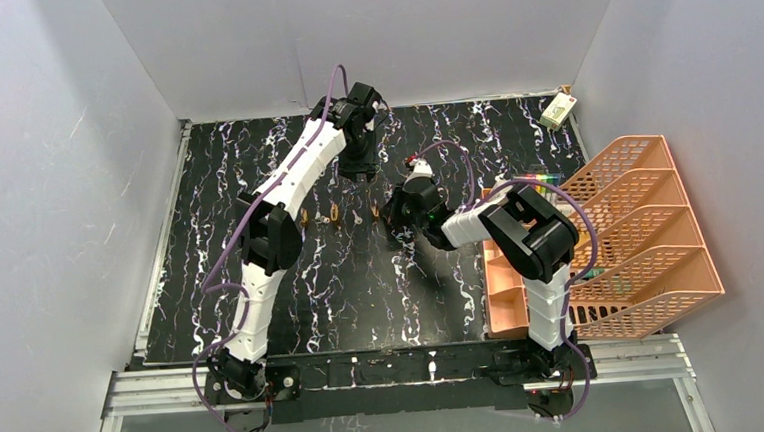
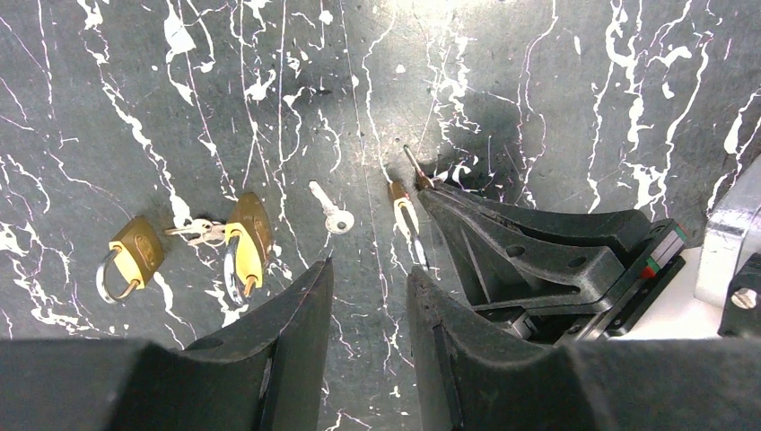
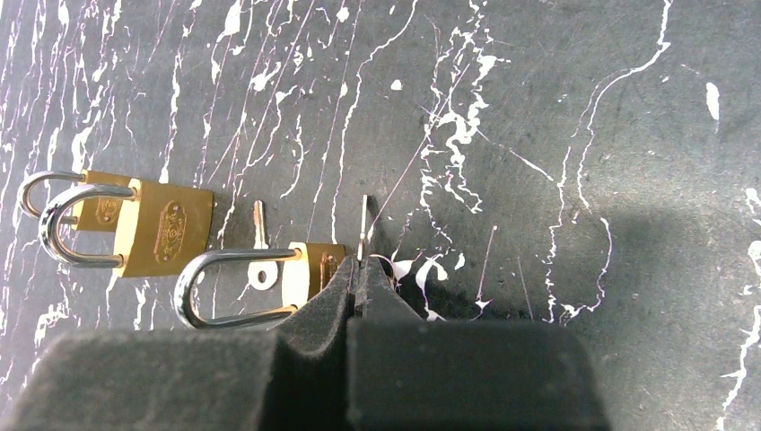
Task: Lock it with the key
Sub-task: Place the lock at the center of the board.
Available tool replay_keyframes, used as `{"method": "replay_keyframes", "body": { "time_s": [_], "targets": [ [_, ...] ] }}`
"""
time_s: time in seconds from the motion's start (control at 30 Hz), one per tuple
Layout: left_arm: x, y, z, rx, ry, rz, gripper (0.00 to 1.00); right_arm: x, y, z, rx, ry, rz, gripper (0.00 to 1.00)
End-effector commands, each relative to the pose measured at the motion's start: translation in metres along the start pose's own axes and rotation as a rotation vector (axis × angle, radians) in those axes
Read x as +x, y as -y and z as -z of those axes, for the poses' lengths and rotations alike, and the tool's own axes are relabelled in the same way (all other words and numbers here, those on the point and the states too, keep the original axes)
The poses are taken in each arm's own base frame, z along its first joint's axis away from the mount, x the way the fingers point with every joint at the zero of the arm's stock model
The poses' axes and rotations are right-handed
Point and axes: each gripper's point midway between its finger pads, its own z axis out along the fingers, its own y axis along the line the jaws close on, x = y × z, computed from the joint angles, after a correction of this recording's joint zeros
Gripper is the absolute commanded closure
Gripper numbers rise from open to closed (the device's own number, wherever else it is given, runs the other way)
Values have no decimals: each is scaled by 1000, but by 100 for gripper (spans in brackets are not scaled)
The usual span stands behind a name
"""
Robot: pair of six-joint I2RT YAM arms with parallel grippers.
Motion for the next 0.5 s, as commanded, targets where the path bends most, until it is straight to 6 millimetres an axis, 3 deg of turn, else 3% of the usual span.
{"method": "replay_keyframes", "body": {
  "time_s": [0.0, 0.47],
  "targets": [
    [-5, -1, 32, 31, 46, 7, 65, 7, 3, 8, 9, -24, 3, 100],
    [-3, 0, 32, 36, 40, 10, 65, 18, -11, 8, -11, -44, 21, 100]
  ]
}}
